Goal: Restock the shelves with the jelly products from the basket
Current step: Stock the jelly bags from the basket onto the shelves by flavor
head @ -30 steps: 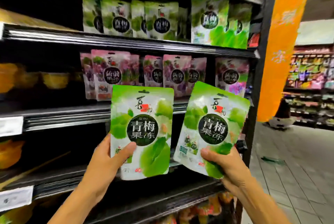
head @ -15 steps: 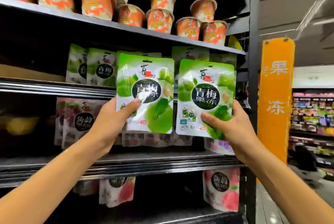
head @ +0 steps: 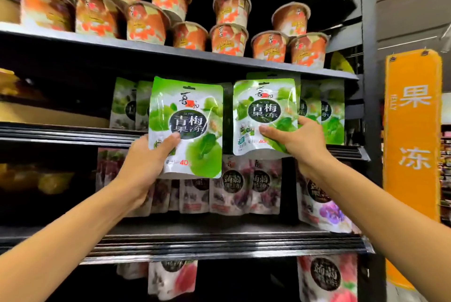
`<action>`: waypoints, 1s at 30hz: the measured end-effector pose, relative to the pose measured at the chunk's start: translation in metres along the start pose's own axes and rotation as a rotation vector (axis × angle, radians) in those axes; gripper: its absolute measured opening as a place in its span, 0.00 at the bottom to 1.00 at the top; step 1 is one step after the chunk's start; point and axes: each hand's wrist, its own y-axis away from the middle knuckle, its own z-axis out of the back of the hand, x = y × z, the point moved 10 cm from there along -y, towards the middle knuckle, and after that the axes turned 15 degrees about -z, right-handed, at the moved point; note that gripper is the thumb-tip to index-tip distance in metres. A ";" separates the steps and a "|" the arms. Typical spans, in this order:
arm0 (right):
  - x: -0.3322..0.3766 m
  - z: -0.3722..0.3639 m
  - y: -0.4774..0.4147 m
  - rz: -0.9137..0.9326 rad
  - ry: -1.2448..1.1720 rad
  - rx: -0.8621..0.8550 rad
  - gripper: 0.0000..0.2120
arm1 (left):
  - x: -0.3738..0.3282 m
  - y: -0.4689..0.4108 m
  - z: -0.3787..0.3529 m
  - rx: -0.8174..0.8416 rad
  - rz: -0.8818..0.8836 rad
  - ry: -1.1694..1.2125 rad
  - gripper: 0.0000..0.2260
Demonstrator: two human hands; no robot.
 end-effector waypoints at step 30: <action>0.017 -0.029 -0.028 0.038 0.469 -0.106 0.24 | 0.018 -0.006 0.005 -0.032 0.107 0.049 0.04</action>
